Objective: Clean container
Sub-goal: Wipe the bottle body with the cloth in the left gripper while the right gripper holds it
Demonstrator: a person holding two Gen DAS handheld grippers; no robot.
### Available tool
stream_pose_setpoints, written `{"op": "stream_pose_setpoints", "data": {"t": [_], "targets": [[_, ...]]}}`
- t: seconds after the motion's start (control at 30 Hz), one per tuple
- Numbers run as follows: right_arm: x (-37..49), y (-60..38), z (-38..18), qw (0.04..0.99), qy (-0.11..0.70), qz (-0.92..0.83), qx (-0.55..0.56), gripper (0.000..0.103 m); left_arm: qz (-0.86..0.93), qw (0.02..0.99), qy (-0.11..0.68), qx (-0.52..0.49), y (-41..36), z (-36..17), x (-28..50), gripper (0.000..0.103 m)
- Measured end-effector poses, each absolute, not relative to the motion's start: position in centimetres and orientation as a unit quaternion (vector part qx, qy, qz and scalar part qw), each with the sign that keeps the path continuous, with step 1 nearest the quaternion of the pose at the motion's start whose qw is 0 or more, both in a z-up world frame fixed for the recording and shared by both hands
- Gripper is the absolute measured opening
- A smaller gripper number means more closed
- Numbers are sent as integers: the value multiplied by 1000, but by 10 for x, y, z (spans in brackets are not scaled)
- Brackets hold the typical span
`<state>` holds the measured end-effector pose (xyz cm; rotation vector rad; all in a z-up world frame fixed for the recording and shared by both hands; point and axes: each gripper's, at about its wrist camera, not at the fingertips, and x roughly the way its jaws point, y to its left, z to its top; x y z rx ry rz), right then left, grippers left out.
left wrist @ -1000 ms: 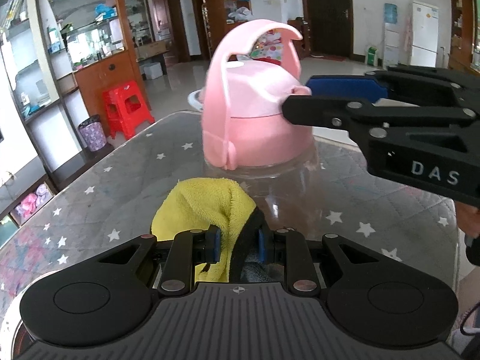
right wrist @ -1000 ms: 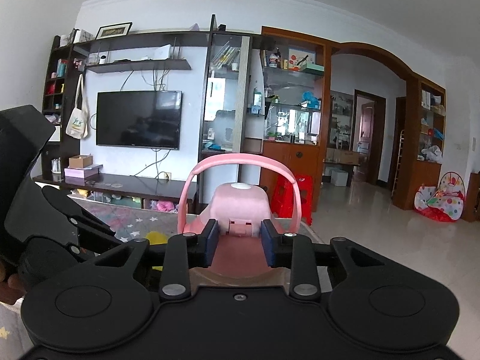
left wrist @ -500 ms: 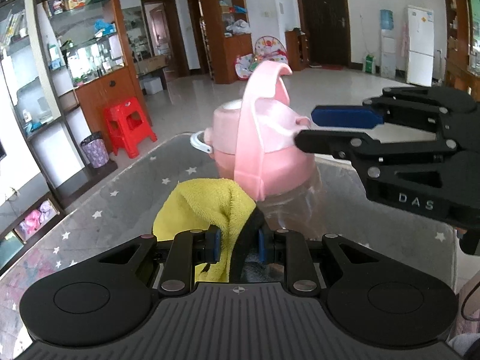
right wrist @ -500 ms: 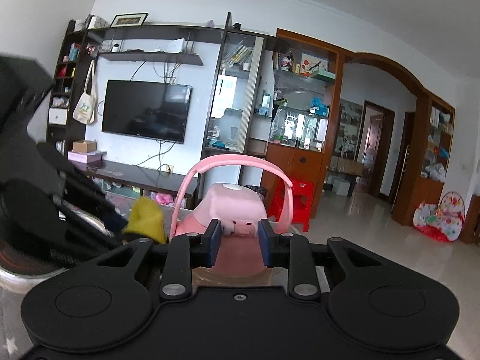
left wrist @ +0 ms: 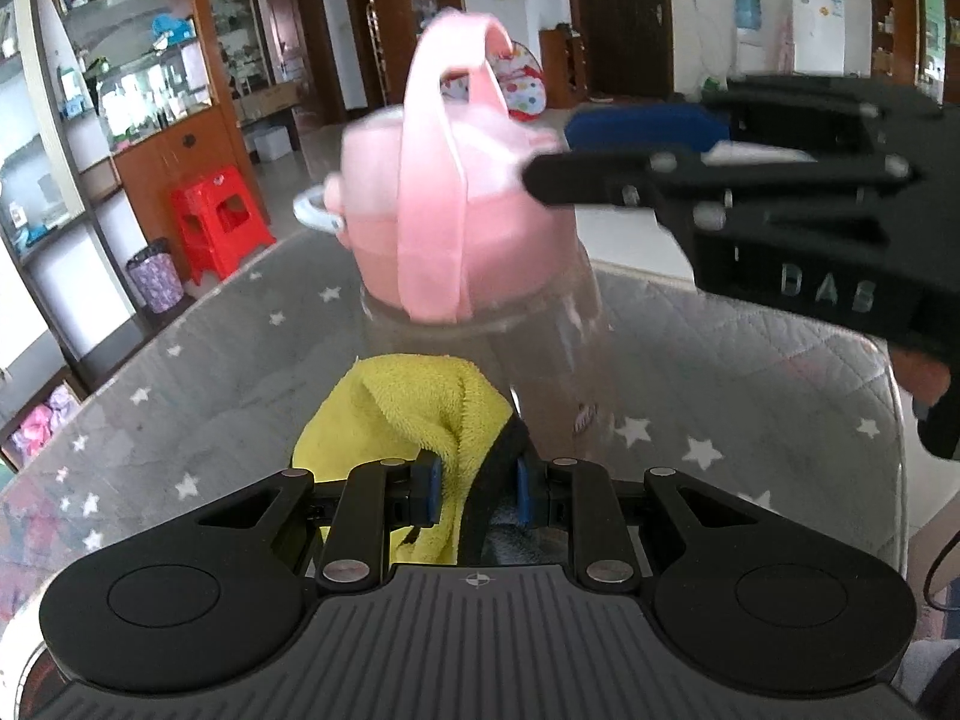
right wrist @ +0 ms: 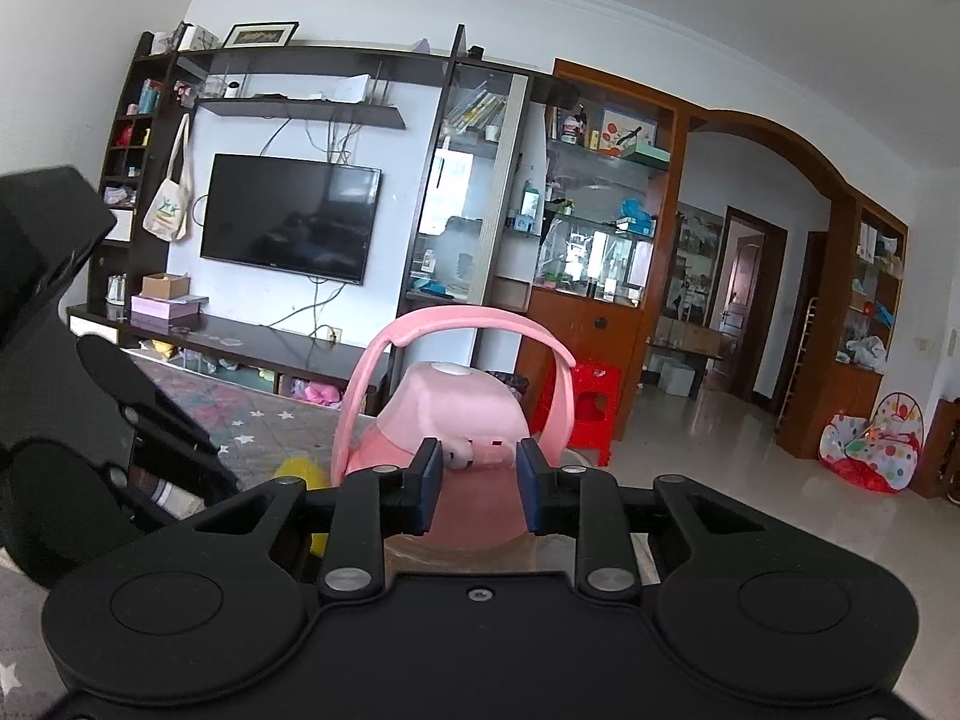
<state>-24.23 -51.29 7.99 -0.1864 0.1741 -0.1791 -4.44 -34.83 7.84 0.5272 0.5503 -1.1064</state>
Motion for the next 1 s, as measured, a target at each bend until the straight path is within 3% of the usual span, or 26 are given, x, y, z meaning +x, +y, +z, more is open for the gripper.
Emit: {"op": "stream_pose_setpoints", "data": {"t": [0.27, 1.0], "targets": [[-238, -510, 84, 988, 88, -87, -92, 29, -514, 777, 277, 237, -350, 60, -42, 23], [-227, -509, 85, 988, 90, -90, -92, 29, -516, 786, 234, 245, -345, 105, -40, 23]]}}
